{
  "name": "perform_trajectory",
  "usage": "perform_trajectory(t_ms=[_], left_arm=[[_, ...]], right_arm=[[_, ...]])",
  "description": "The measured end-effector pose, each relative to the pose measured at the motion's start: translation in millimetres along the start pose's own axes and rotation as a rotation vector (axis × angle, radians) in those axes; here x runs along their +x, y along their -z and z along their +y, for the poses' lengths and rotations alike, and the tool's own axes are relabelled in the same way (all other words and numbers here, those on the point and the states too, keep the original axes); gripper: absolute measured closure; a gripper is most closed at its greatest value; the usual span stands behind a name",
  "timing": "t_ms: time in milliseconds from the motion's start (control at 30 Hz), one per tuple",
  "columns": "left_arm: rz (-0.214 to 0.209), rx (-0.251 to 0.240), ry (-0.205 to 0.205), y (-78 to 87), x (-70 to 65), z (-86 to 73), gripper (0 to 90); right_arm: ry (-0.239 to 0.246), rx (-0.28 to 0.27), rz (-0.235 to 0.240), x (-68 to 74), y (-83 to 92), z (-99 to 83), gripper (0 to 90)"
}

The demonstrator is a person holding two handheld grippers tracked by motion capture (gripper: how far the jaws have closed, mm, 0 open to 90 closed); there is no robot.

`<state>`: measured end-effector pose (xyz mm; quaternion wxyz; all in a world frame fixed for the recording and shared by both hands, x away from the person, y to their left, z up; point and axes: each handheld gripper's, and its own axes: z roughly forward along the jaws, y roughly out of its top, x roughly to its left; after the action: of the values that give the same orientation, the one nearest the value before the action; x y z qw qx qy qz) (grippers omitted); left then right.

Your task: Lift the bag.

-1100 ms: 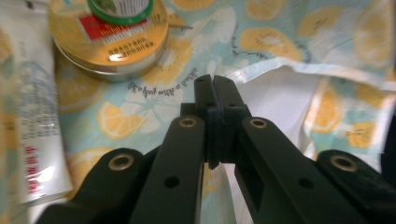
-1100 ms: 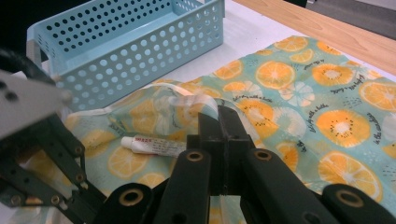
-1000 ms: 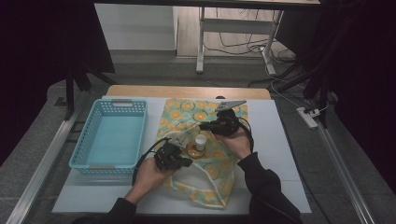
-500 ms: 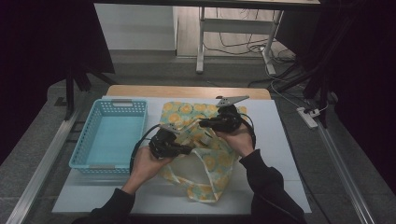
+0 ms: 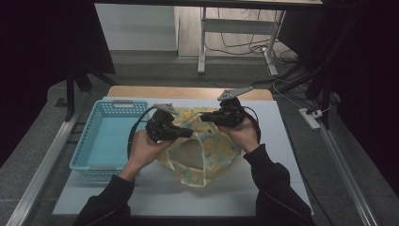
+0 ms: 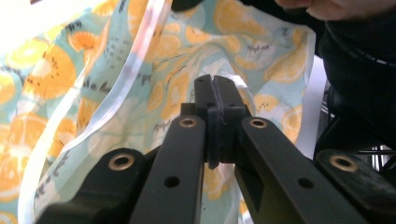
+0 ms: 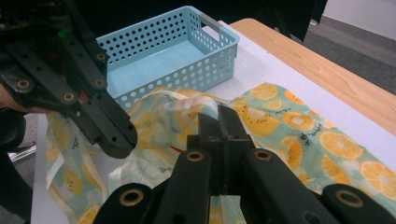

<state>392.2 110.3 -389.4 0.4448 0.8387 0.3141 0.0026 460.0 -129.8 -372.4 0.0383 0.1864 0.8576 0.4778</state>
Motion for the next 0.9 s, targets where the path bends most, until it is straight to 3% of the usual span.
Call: perform_trajectory(t_ms=[700, 900], left_arm=[[0.009, -0.118, -0.029, 38.0, 1.3, 47.4, 90.0], [0.021, -0.137, -0.046, 49.5, -1.5, 61.0, 90.0]], right_arm=[[0.038, -0.02, 0.001, 9.5, 18.8, 35.4, 90.0], [0.068, -0.027, -0.011, 15.1, 25.8, 49.8, 90.0]])
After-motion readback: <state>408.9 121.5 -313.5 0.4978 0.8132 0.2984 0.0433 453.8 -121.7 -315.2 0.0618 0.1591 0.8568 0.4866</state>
